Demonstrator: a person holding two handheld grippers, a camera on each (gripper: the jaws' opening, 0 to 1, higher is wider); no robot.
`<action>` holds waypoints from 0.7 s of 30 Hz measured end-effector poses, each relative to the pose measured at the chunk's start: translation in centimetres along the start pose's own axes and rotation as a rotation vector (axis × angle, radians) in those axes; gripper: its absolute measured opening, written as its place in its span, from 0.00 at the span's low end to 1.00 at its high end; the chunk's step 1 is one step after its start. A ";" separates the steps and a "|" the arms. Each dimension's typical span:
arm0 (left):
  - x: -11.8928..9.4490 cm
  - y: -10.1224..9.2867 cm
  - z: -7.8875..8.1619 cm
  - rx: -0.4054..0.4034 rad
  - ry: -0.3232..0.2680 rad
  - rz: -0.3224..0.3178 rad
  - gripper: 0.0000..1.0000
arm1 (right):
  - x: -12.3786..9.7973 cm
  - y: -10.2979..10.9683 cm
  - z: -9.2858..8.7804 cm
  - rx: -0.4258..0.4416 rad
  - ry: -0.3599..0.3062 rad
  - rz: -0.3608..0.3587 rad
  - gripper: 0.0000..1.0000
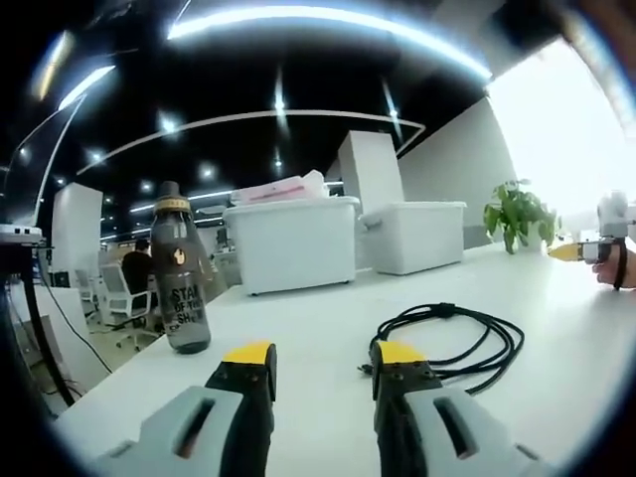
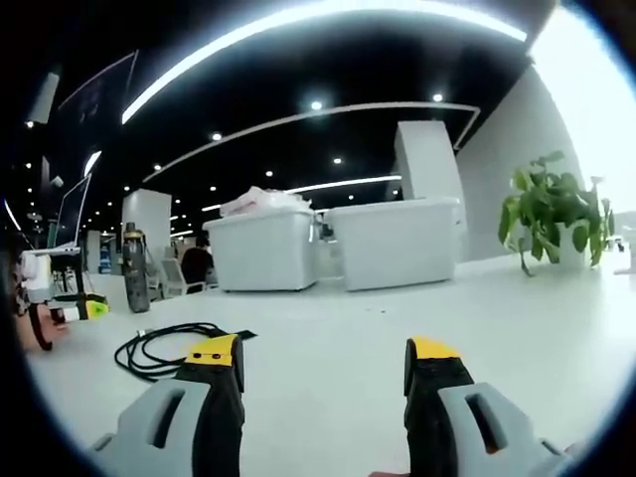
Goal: Coil the Type-C to USB data cable on the desktop and secure it with Velcro straps.
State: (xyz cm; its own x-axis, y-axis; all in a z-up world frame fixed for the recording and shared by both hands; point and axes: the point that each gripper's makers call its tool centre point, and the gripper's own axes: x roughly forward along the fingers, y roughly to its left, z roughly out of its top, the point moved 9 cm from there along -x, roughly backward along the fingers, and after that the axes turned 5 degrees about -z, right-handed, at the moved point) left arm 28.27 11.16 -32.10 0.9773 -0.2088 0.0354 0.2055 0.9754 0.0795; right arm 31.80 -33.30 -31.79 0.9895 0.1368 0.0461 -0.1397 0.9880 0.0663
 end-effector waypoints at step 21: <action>-0.3 -0.1 0.2 0.002 -0.045 0.000 0.47 | -0.5 0.9 0.5 -0.033 -0.027 0.011 0.64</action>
State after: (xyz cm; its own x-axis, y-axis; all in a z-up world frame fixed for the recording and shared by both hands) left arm 27.91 11.12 -31.90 0.9739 -0.2121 0.0806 0.2056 0.9752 0.0818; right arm 31.12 -32.50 -31.28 0.9865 0.1463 0.0737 -0.1490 0.9883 0.0327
